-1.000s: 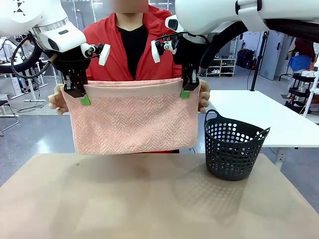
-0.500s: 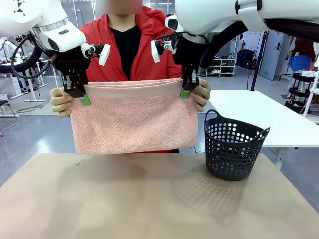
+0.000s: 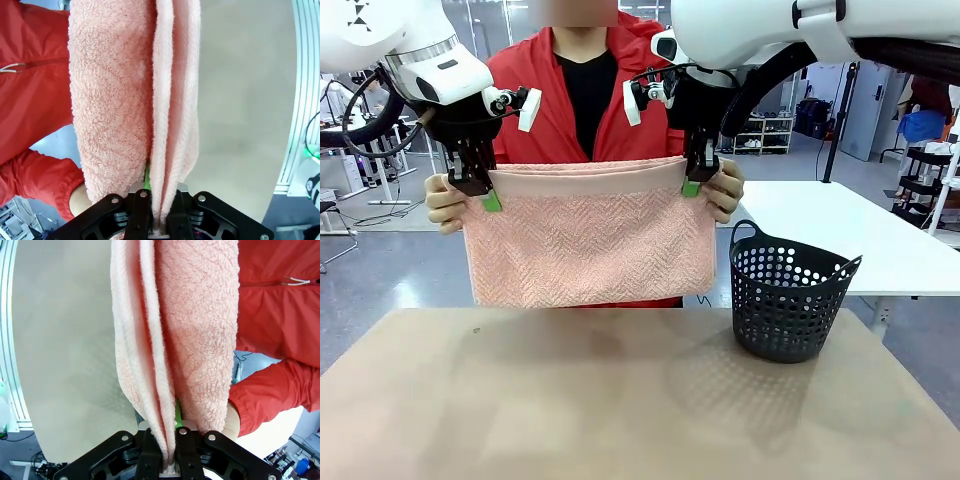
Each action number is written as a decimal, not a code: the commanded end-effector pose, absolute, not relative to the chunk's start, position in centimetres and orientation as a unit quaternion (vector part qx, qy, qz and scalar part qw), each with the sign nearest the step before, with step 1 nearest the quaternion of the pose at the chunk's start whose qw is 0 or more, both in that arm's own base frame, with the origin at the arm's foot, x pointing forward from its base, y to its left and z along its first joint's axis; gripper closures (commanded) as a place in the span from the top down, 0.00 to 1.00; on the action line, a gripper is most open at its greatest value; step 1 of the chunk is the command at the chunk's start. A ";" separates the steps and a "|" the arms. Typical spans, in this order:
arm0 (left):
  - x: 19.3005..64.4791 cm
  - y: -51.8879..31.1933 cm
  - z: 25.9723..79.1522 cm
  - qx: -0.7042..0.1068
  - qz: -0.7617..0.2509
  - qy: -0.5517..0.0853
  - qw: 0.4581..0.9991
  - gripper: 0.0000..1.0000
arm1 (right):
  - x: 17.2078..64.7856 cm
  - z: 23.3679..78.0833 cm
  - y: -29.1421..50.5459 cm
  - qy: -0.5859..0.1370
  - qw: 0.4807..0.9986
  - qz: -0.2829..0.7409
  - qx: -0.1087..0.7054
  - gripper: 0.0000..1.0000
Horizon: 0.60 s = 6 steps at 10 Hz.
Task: Fold the towel.
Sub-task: Release the end of the 100 cm Hotel Towel you were holding.
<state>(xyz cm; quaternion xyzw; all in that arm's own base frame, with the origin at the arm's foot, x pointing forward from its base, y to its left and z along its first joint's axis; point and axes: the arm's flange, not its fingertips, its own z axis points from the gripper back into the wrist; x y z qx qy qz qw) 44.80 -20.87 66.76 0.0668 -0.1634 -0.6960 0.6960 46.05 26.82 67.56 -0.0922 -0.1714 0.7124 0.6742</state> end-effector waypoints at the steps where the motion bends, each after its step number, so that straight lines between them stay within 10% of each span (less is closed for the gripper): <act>1: 44.8 -20.9 66.8 0.067 -0.696 -0.163 0.696 0.41 | 46.0 67.6 26.8 -0.171 0.674 0.712 -0.092 0.04; 2: 44.7 -20.7 66.7 0.073 -0.696 -0.164 0.695 0.43 | 46.0 67.5 26.7 -0.165 0.672 0.716 -0.097 0.33; 3: 44.6 -20.6 66.8 0.068 -0.693 -0.168 0.698 0.80 | 45.9 67.5 26.6 -0.163 0.675 0.713 -0.099 0.34; 6: 43.7 -20.3 68.3 0.068 -0.686 -0.186 0.700 1.00 | 45.0 69.0 26.1 -0.178 0.680 0.703 -0.105 0.46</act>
